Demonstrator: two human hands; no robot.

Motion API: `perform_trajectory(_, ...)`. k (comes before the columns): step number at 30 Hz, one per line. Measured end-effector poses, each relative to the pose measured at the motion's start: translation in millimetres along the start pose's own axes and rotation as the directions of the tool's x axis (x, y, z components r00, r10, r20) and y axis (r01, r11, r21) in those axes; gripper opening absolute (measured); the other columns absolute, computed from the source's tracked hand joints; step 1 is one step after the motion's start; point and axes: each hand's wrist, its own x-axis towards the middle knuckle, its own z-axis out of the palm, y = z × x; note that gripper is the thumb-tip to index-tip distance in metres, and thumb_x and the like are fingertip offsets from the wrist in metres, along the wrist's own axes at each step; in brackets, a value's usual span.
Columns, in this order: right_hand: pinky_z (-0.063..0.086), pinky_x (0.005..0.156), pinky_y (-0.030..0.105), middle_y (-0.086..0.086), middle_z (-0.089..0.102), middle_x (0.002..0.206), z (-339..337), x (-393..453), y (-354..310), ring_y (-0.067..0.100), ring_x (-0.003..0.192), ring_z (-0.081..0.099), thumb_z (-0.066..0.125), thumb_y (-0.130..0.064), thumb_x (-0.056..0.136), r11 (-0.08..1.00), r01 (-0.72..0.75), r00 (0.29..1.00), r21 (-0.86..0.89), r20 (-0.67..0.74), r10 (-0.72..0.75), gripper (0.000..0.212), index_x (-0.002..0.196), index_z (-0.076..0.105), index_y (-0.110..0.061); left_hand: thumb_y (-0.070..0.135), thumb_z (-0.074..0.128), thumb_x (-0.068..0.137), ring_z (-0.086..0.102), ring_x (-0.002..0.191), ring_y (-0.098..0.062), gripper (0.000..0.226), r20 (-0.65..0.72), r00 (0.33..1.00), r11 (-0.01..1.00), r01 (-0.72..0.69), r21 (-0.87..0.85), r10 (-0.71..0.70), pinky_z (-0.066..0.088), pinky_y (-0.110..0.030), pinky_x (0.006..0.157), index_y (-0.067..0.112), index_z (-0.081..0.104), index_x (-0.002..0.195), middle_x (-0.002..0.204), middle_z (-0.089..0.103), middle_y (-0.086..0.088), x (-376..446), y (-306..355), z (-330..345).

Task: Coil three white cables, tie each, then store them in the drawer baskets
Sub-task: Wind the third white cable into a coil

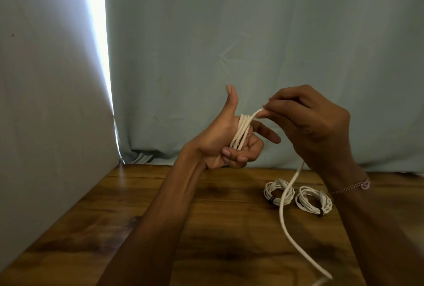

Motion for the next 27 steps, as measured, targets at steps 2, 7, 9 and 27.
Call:
perform_trajectory(2,0.056,0.074,0.032,0.021,0.072,0.101,3,-2,2,0.032,0.089,0.069,0.071,-0.01,0.093,0.999,0.031,1.0,-0.035,0.005,-0.031,0.016,0.105,0.076,0.0,0.091,-0.001,0.076,0.022,0.031,-0.004,0.128,0.055,0.998,1.0,0.007,-0.005,-0.007,0.013,-0.023,0.035,-0.016,0.052,0.121,0.052,0.049,-0.012,-3,2,0)
perform_trajectory(7,0.057,0.078,0.038,0.018,0.072,0.109,18,-12,9,0.033,0.096,0.068,0.064,0.006,0.092,0.998,0.015,1.0,-0.06,0.022,-0.014,0.035,0.126,0.069,-0.004,0.09,-0.001,0.075,0.021,0.029,-0.004,0.11,0.166,0.986,0.997,-0.003,-0.072,0.015,0.012,-0.021,0.034,-0.002,0.054,0.099,0.049,0.05,-0.009,-3,4,10)
perform_trajectory(9,0.058,0.078,0.037,0.015,0.071,0.109,24,-15,6,0.028,0.094,0.067,0.066,0.008,0.089,0.999,-0.037,0.998,0.028,0.058,0.035,0.046,0.133,0.065,-0.007,0.089,0.001,0.076,0.017,0.029,-0.006,0.106,0.19,0.981,0.992,-0.018,-0.121,0.041,0.011,-0.02,0.033,-0.001,0.052,0.096,0.047,0.049,-0.008,-1,4,11)
perform_trajectory(27,0.038,0.053,0.018,-0.004,0.052,0.079,45,-22,-33,0.01,0.064,0.05,0.042,-0.016,0.107,0.911,-0.412,0.52,0.002,0.822,0.233,0.015,0.097,0.054,-0.017,0.026,0.03,0.108,0.065,0.12,-0.033,0.052,-0.238,0.932,0.901,-0.334,-0.277,0.273,0.061,-0.051,0.083,0.005,0.028,0.155,0.141,0.057,-0.019,5,3,9)
